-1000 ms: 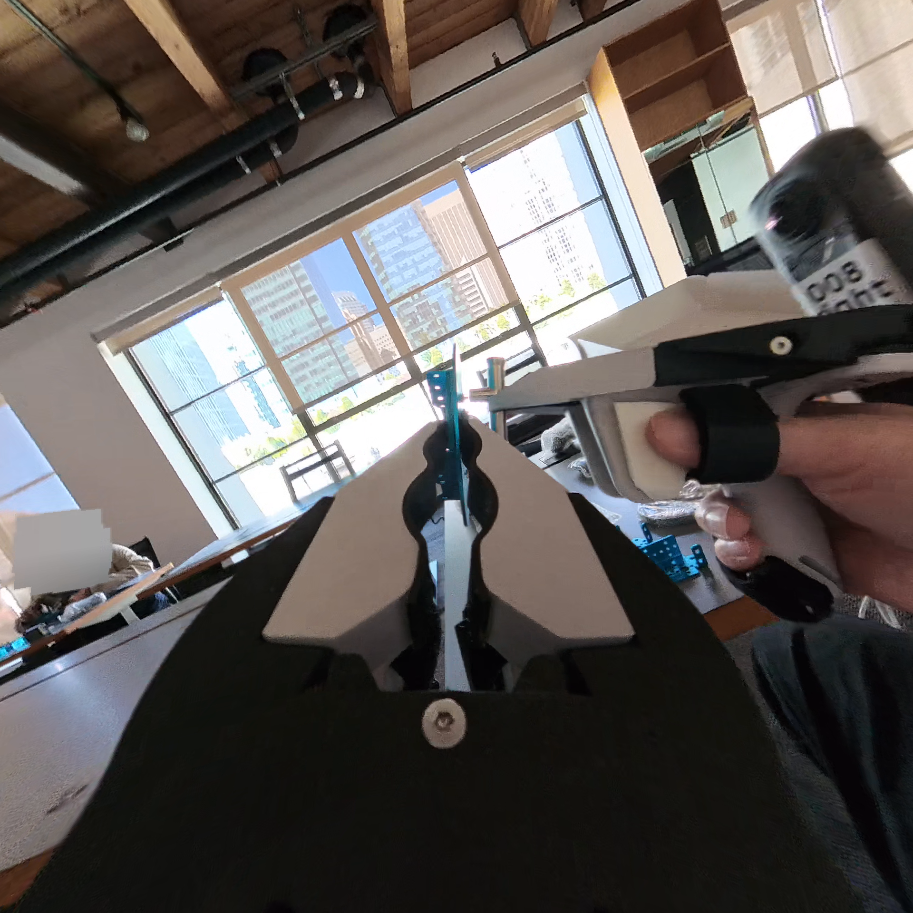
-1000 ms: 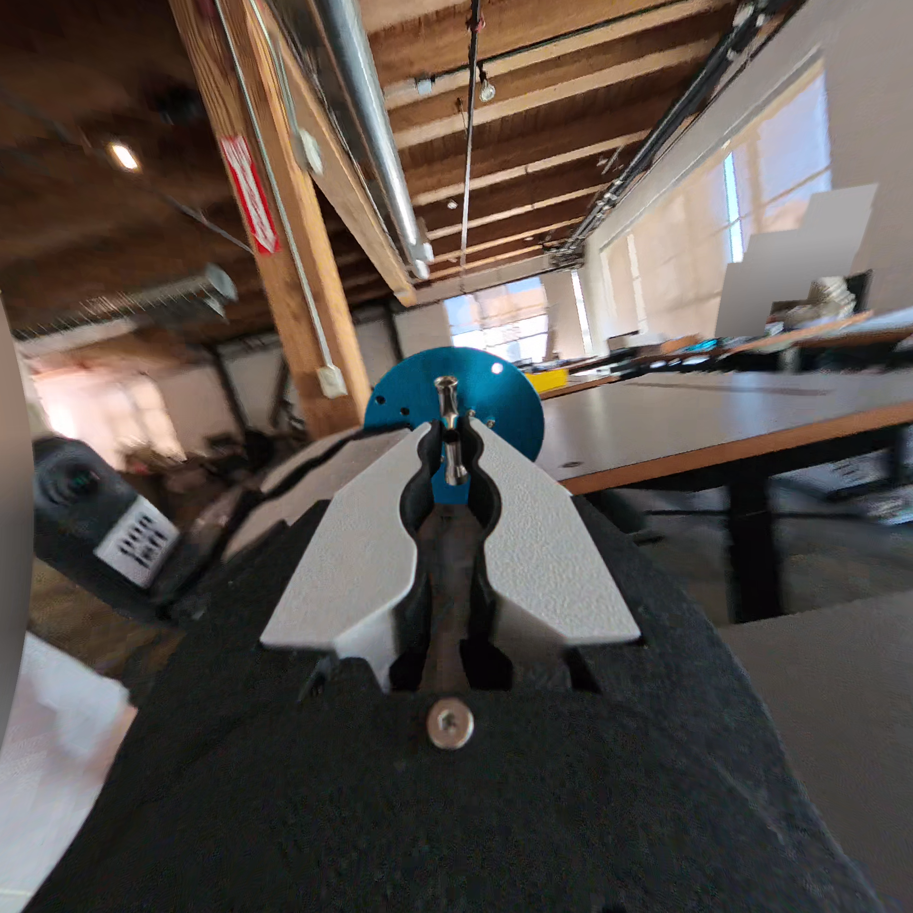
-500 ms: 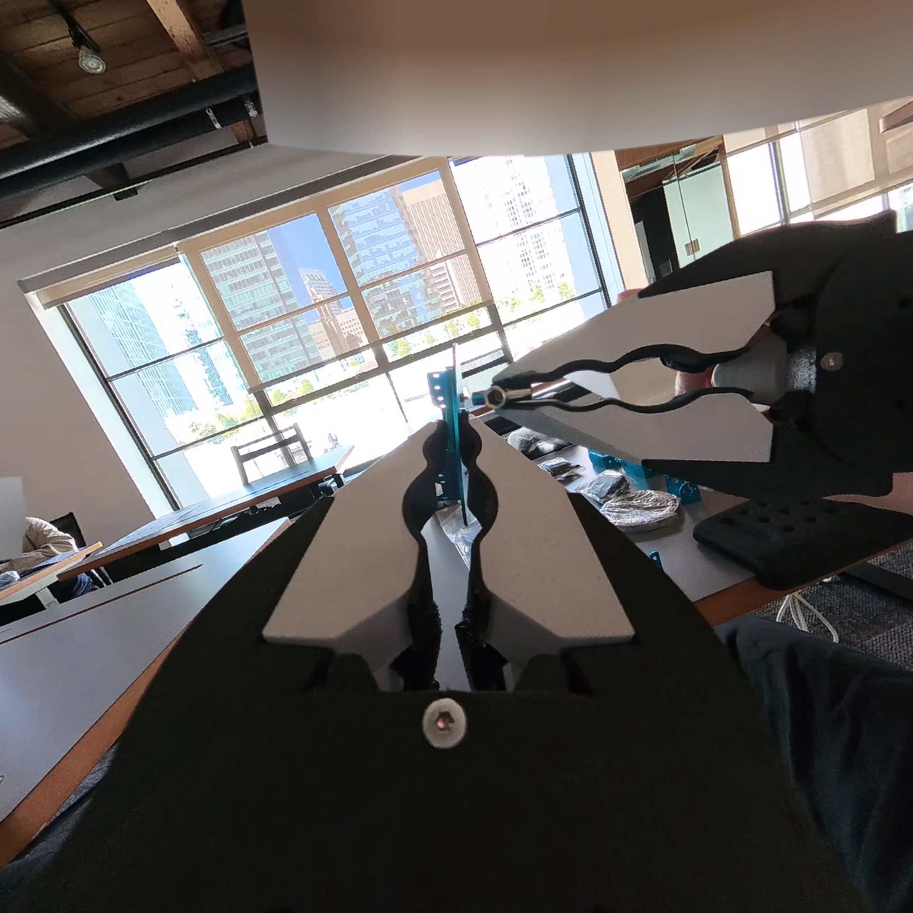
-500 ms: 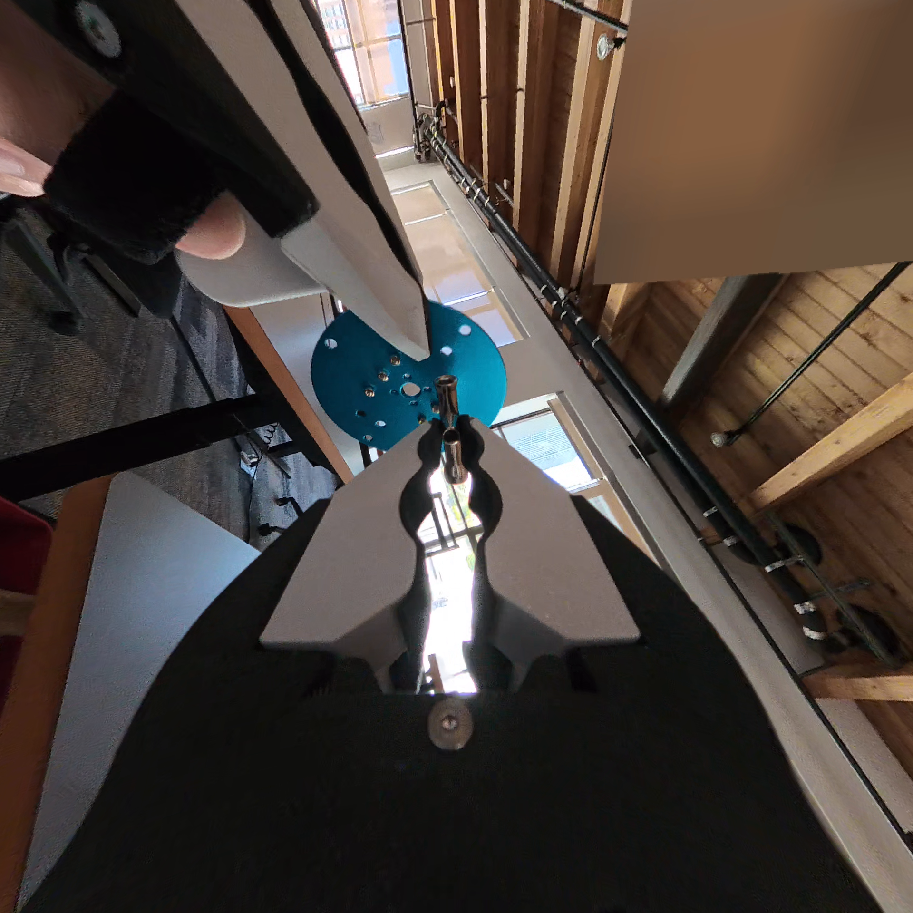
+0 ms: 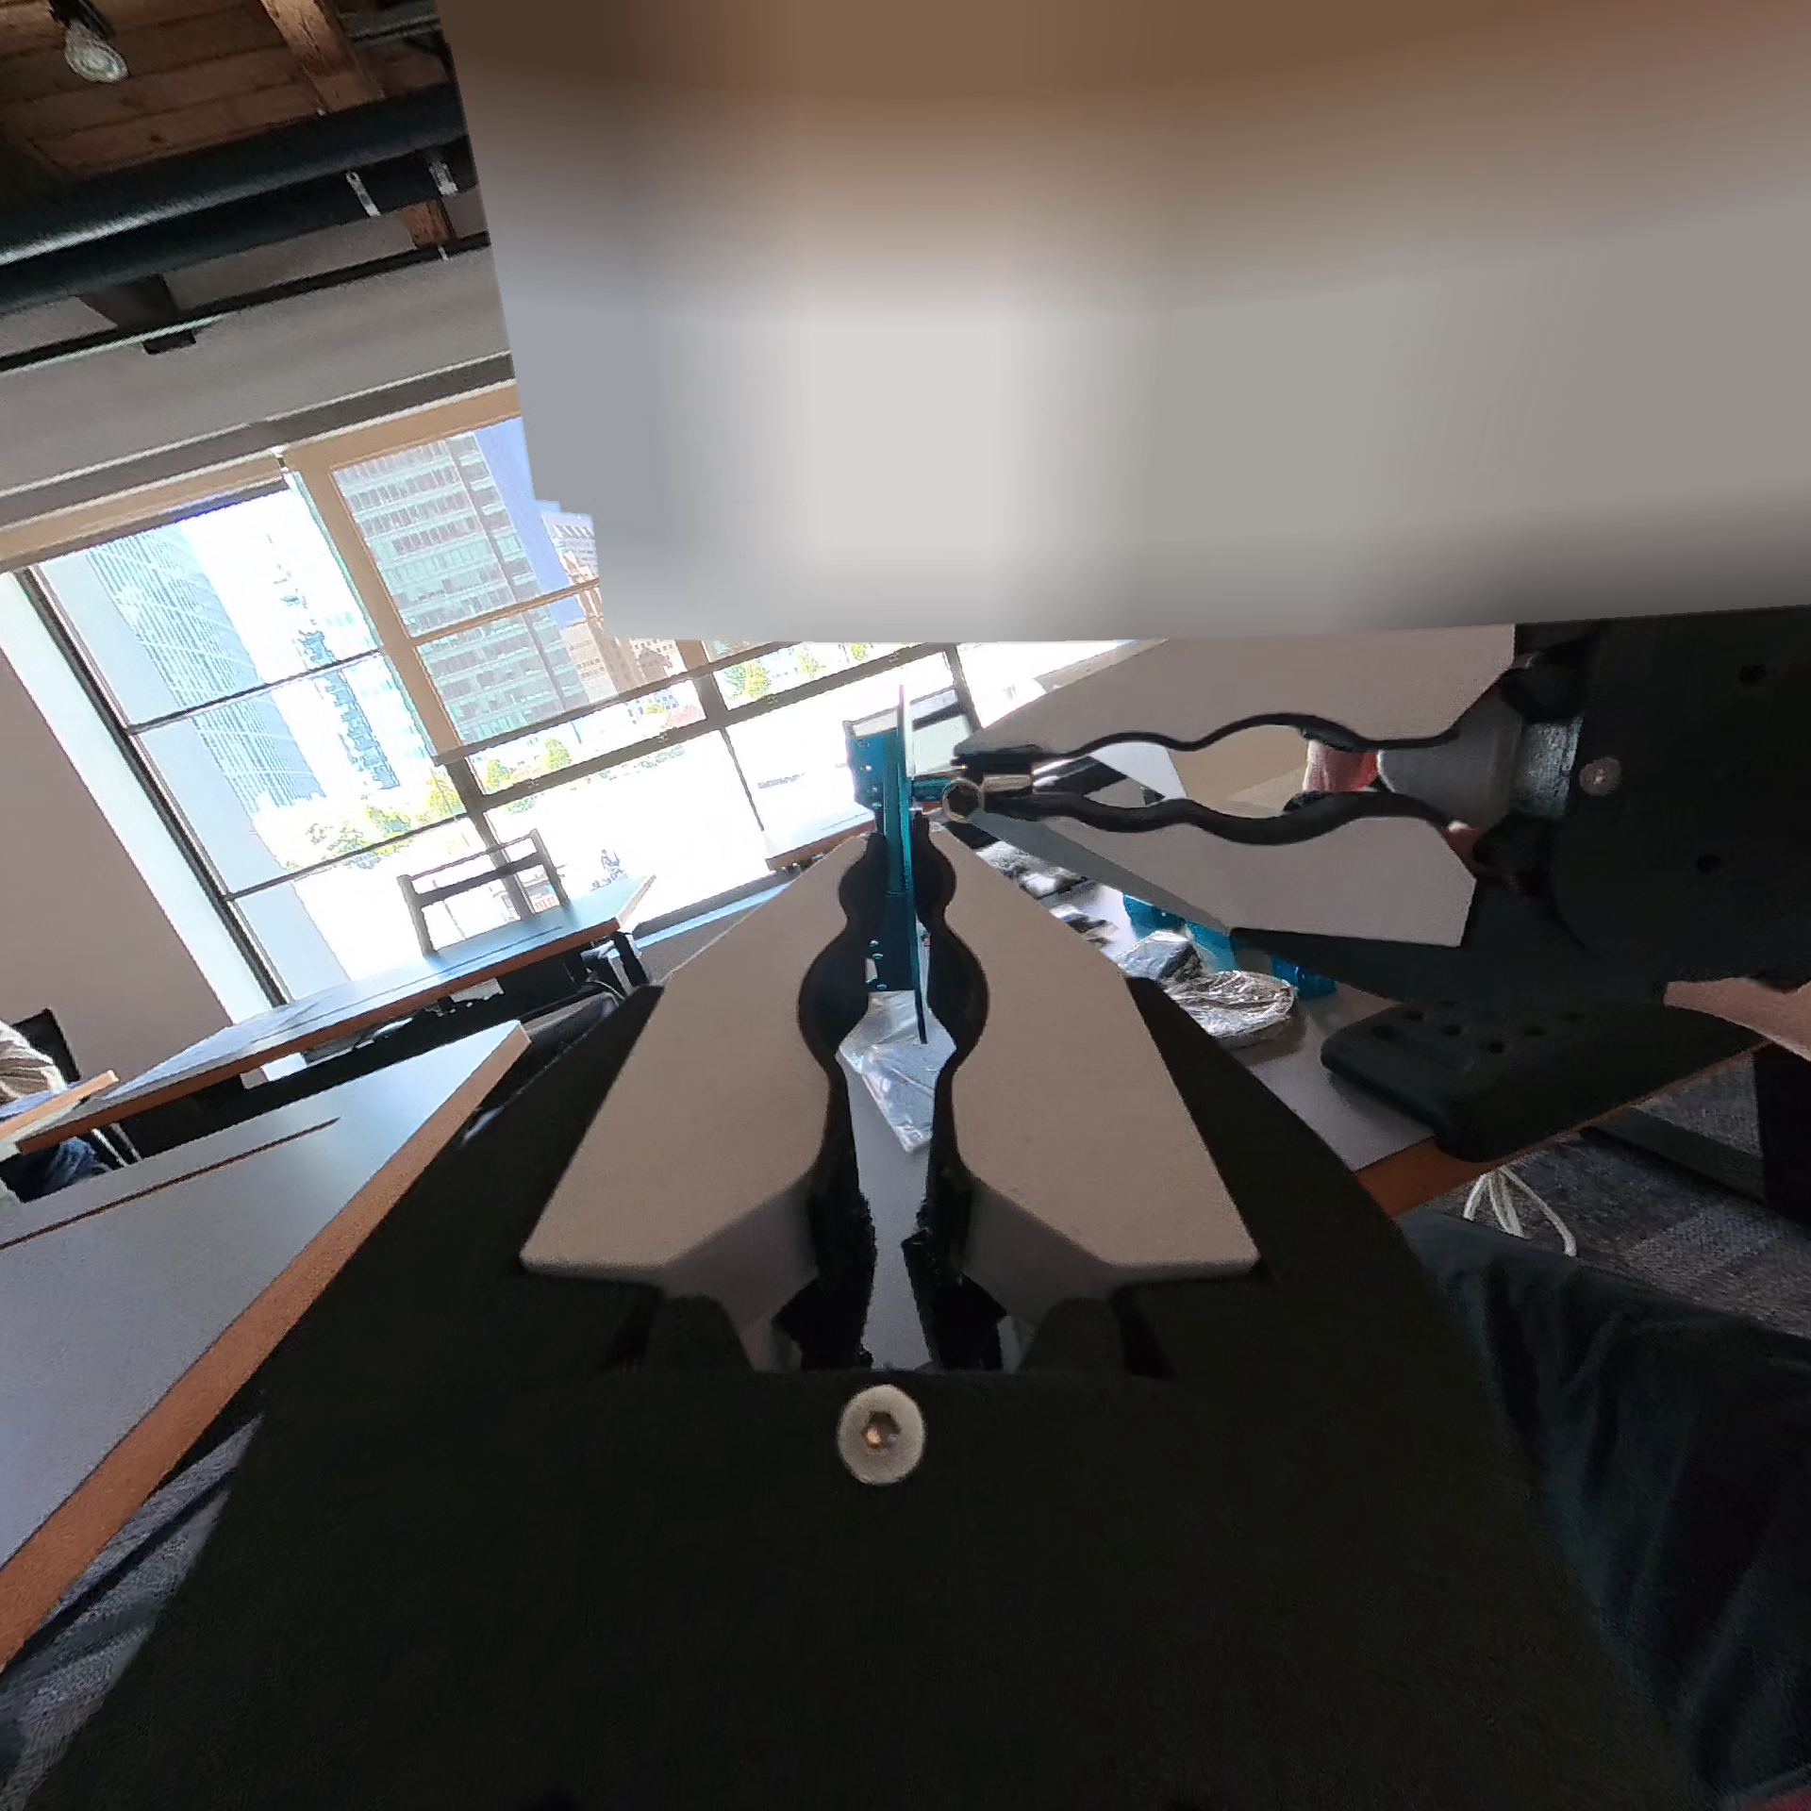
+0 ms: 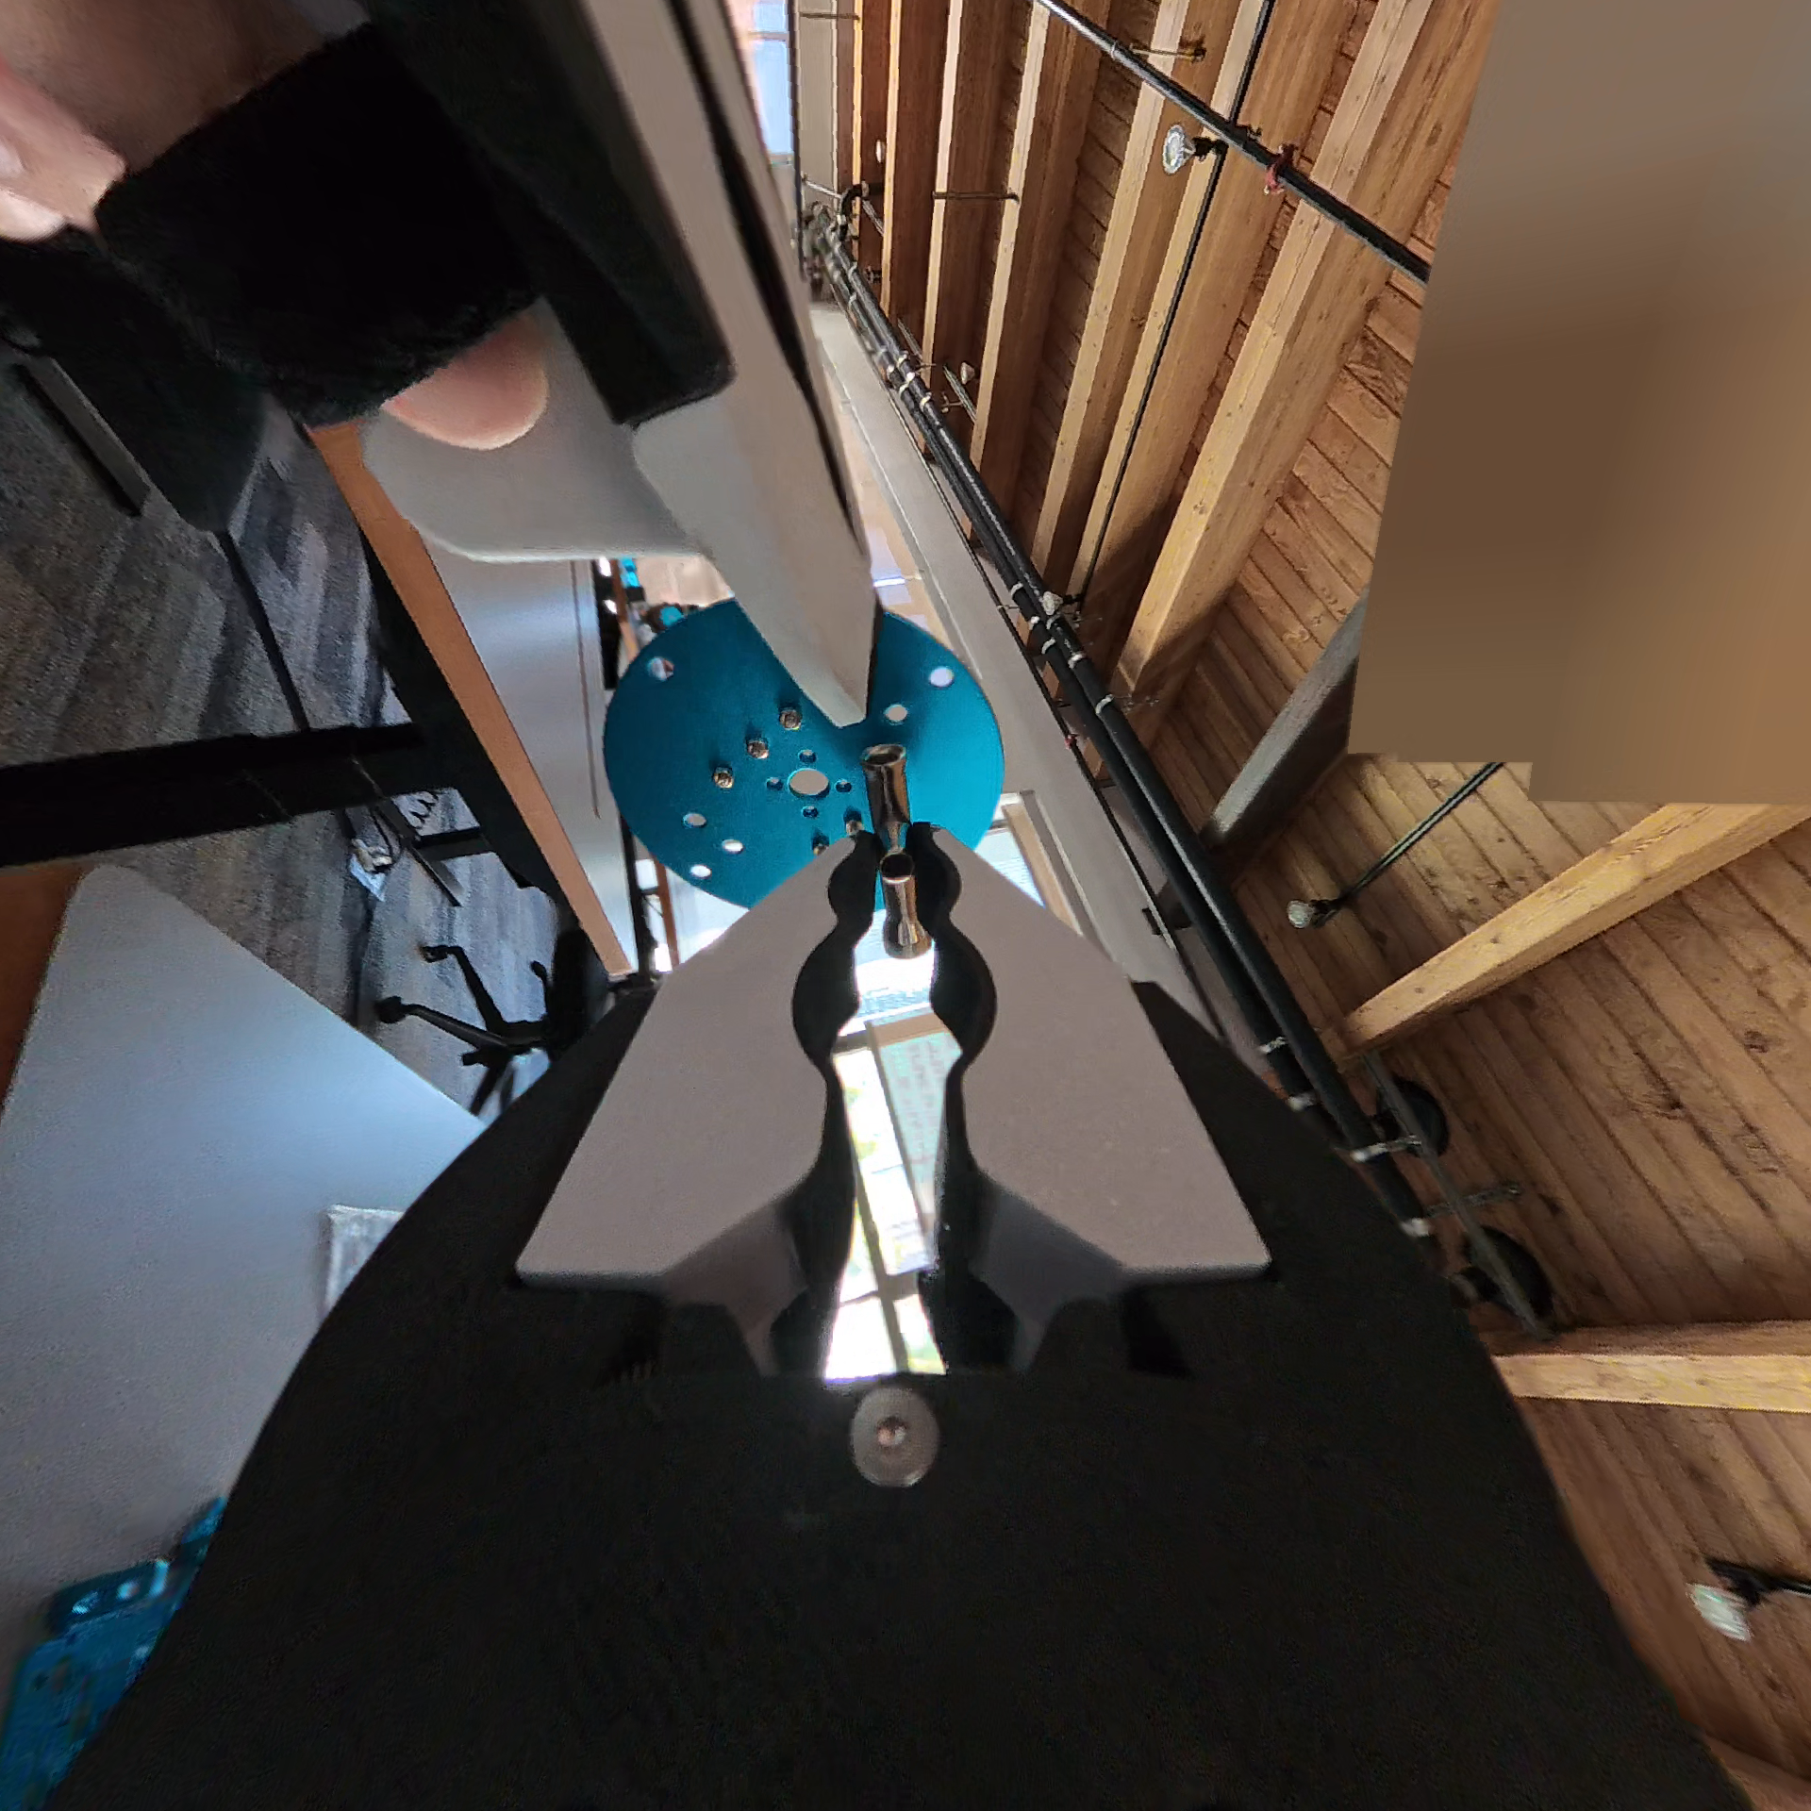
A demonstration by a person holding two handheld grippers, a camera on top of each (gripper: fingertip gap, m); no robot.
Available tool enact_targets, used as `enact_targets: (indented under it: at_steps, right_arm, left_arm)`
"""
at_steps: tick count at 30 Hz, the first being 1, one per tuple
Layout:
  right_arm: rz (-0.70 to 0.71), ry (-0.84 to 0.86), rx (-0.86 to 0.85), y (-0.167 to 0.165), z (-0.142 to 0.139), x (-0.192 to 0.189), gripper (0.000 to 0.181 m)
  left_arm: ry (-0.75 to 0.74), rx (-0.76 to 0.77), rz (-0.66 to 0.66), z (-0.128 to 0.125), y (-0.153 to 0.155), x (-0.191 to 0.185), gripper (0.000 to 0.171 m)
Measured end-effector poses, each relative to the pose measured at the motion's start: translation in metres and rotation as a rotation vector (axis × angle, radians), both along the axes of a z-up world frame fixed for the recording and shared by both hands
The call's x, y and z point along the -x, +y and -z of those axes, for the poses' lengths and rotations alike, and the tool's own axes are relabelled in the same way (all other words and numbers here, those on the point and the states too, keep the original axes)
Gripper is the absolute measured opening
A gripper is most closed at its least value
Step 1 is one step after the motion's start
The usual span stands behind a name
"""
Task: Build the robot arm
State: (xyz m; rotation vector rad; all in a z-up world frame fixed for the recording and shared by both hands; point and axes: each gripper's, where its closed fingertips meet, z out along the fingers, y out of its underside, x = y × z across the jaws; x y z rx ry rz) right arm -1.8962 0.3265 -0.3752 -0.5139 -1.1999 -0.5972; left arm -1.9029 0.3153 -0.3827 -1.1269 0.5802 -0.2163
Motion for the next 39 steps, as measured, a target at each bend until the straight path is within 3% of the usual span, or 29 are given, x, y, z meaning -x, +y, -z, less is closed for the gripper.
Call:
enact_targets:
  at_steps: [4, 9, 14, 19, 26, 29, 31, 34, 39]
  right_arm:
    - [0.064, -0.052, -0.081, 0.002, 0.003, -0.002, 0.007]
    - [-0.076, 0.157, 0.141, -0.003, 0.000, -0.007, 0.007]
    - [-0.044, 0.206, -0.055, -0.011, -0.005, -0.014, 0.007]
    - [-0.174, 0.325, -0.079, -0.027, -0.018, -0.023, 0.007]
    - [-0.576, 0.564, 0.322, -0.040, -0.030, -0.027, 0.006]
    - [-0.675, 0.640, 0.445, -0.043, -0.031, -0.027, 0.007]
    - [-0.678, 0.626, 0.432, -0.044, -0.031, -0.028, 0.006]
    - [-0.564, 0.552, 0.315, -0.043, -0.029, -0.026, 0.006]
    - [-0.682, 0.698, 0.654, -0.039, -0.030, -0.019, 0.007]
  left_arm:
    - [0.019, 0.028, 0.007, 0.003, 0.001, -0.002, 0.003]
    - [0.135, -0.113, -0.062, 0.000, -0.005, -0.007, 0.003]
    - [0.153, -0.147, -0.048, -0.005, -0.011, -0.014, 0.003]
    - [0.154, -0.224, -0.022, -0.018, -0.027, -0.023, 0.003]
    - [0.162, -0.340, -0.027, -0.029, -0.042, -0.027, 0.003]
    - [0.184, -0.389, -0.060, -0.031, -0.046, -0.027, 0.003]
    - [0.180, -0.373, -0.048, -0.031, -0.046, -0.028, 0.003]
    - [0.157, -0.342, -0.020, -0.029, -0.045, -0.026, 0.003]
    - [0.115, -0.325, -0.005, -0.029, -0.040, -0.019, 0.003]
